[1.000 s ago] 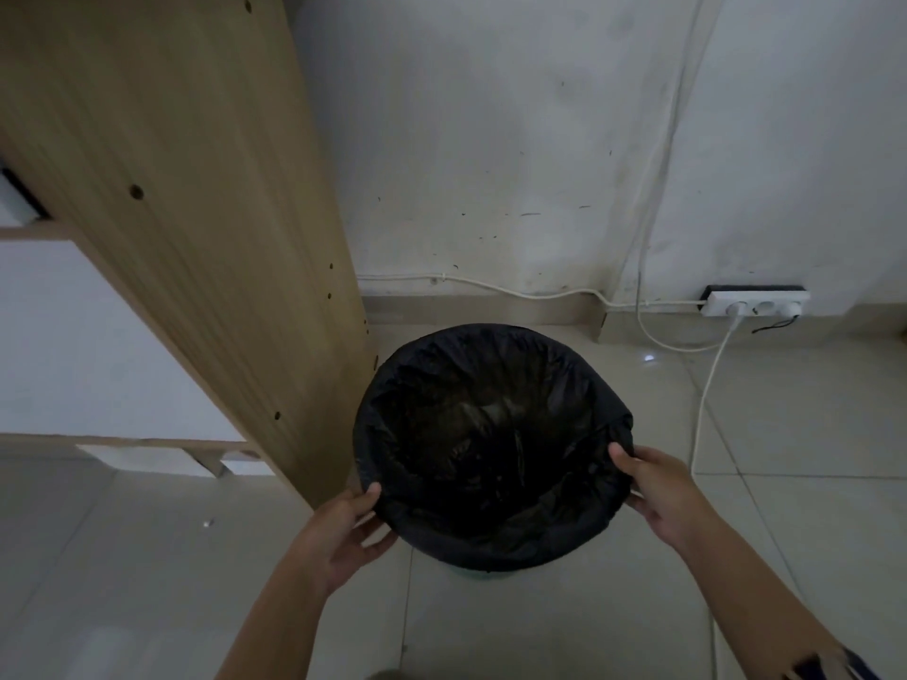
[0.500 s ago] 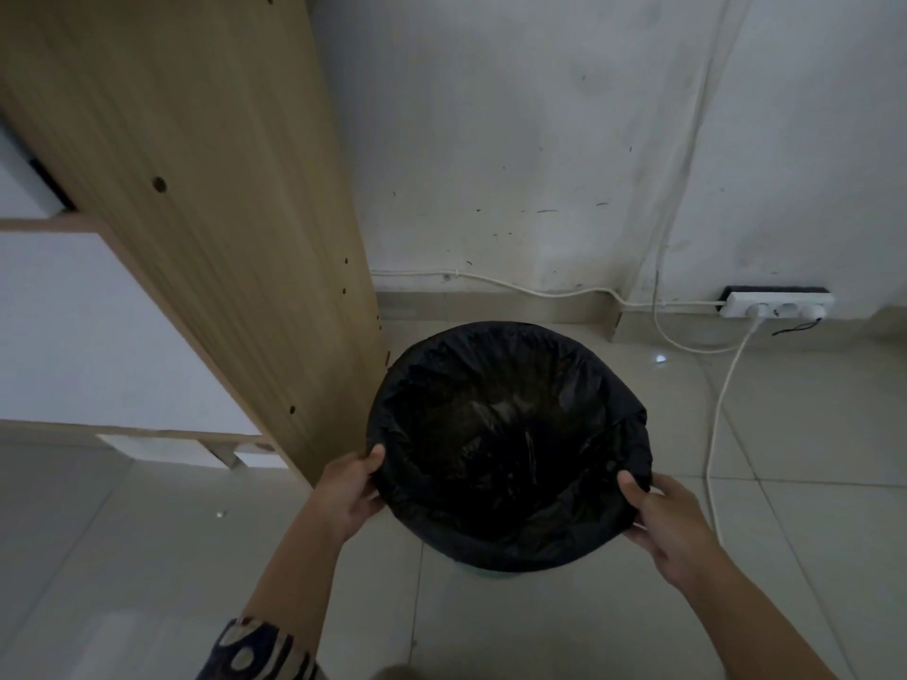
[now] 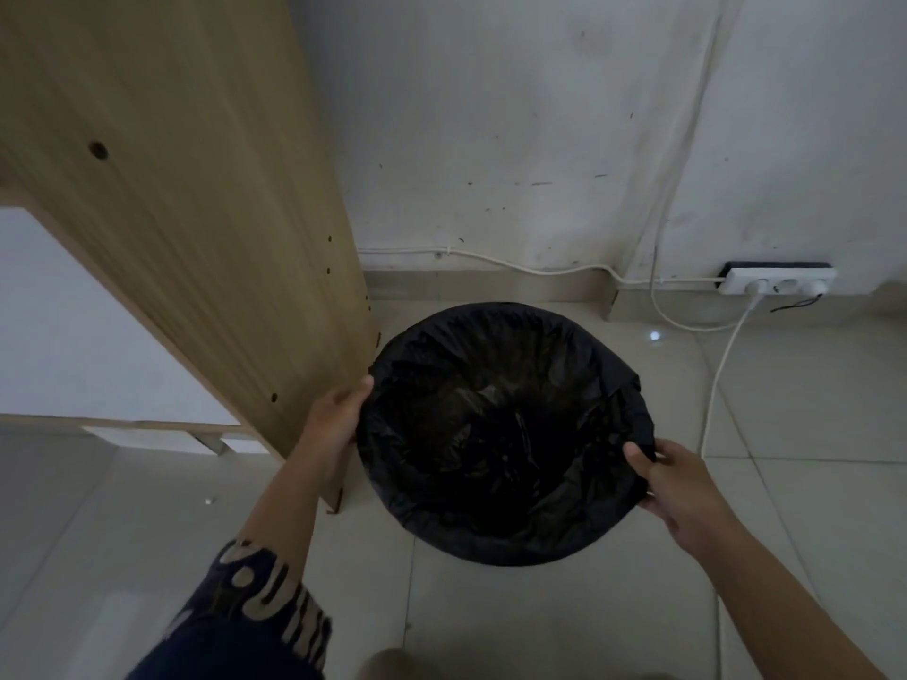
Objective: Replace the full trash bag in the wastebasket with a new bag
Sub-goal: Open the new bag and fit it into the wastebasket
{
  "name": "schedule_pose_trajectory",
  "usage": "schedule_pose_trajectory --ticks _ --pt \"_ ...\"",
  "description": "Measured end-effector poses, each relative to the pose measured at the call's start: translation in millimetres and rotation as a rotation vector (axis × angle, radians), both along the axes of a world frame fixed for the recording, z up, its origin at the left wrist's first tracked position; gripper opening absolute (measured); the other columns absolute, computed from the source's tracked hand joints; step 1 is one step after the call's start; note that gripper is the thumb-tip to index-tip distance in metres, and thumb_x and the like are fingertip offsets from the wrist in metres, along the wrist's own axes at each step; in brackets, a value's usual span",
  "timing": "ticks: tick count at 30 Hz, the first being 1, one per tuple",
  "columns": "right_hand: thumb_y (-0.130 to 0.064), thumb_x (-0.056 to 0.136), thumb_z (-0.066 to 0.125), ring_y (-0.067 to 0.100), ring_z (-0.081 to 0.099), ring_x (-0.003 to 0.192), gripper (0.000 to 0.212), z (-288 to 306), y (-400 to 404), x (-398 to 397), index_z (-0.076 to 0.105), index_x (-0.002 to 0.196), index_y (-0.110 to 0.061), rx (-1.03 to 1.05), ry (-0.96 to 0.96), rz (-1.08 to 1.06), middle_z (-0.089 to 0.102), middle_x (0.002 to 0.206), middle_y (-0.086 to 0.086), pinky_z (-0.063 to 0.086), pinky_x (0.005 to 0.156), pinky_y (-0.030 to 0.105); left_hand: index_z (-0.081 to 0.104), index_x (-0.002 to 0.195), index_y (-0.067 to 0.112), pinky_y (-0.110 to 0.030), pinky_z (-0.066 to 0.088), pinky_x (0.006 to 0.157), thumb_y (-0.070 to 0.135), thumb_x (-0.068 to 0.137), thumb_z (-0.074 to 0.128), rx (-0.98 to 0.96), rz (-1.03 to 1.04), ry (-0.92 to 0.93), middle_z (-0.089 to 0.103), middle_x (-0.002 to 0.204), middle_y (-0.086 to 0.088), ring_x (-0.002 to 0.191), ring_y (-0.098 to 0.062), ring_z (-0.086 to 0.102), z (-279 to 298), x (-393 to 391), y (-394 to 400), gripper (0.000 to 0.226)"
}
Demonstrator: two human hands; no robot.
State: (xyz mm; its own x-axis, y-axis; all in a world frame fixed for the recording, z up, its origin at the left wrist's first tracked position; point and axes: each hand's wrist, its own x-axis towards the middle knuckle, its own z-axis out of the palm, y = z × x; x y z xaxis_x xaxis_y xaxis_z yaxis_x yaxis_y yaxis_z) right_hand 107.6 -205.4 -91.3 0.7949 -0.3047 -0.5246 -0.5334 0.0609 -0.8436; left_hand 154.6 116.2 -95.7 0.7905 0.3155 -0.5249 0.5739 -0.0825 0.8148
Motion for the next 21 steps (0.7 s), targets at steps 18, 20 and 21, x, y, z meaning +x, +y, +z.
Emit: schedule_pose_trajectory --ticks 18,20,21 --pt "-0.011 0.093 0.05 0.026 0.058 0.087 0.018 -6.5 -7.7 20.0 0.058 0.108 -0.006 -0.051 -0.028 0.086 0.062 0.101 0.013 0.047 0.078 0.038 0.041 0.133 0.0 -0.039 0.037 0.099 0.024 0.101 0.028 -0.081 -0.081 0.167 0.045 0.139 -0.018 0.127 -0.032 0.042 1.1 45.2 -3.8 0.042" --pt "-0.012 0.092 0.05 0.027 0.058 0.088 0.017 -7.8 -8.4 19.8 0.058 0.106 -0.007 -0.06 -0.027 0.088 0.062 0.101 0.014 0.048 0.079 0.039 0.041 0.131 0.0 -0.041 0.04 0.096 0.023 0.1 0.029 -0.084 -0.054 0.137 0.047 0.137 -0.02 0.123 -0.033 0.046 -2.4 44.7 -4.9 0.041" --pt "-0.012 0.092 0.05 0.027 0.058 0.087 0.017 -7.8 -8.4 19.8 0.058 0.107 -0.006 -0.062 -0.025 0.088 0.062 0.101 0.014 0.047 0.079 0.039 0.041 0.131 0.0 -0.041 0.041 0.095 0.023 0.1 0.03 -0.073 -0.037 0.13 0.048 0.135 -0.02 0.122 -0.034 0.047 -2.3 43.8 -5.3 0.04"
